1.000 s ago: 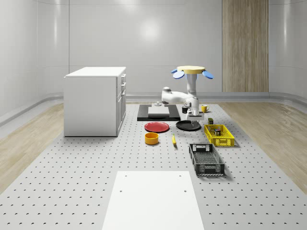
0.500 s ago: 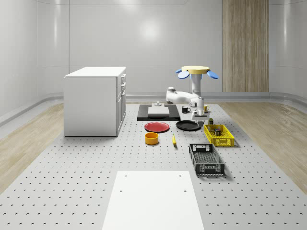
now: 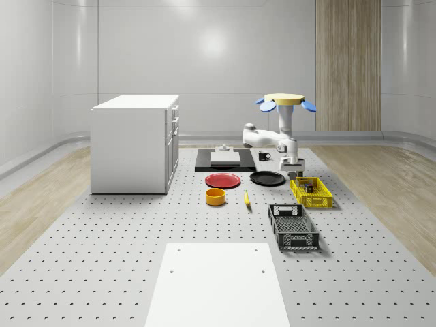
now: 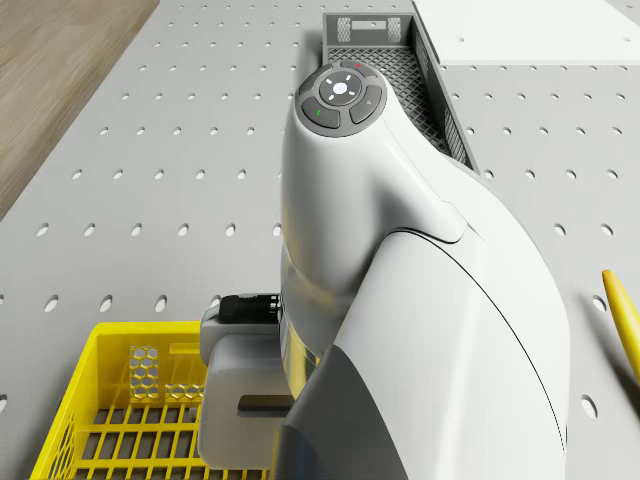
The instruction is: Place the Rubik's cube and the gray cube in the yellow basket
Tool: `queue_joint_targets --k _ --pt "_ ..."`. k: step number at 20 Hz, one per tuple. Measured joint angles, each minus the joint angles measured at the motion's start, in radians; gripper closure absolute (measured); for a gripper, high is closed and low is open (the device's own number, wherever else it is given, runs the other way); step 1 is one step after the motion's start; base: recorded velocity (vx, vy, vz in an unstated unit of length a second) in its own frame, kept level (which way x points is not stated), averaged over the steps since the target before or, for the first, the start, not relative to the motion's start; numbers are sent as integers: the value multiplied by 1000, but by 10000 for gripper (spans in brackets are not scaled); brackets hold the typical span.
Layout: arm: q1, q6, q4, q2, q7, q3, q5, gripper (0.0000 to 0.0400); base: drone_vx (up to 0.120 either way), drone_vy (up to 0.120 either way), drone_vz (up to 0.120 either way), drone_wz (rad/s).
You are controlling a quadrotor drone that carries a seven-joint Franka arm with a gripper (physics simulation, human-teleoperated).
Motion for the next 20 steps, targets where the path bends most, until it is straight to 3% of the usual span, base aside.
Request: queue_joint_targets --k 10,20 --pt "0 1 0 -1 0 0 0 150 0 120 -4 0" --pt "0 1 0 -1 0 0 1 150 0 120 -100 0"
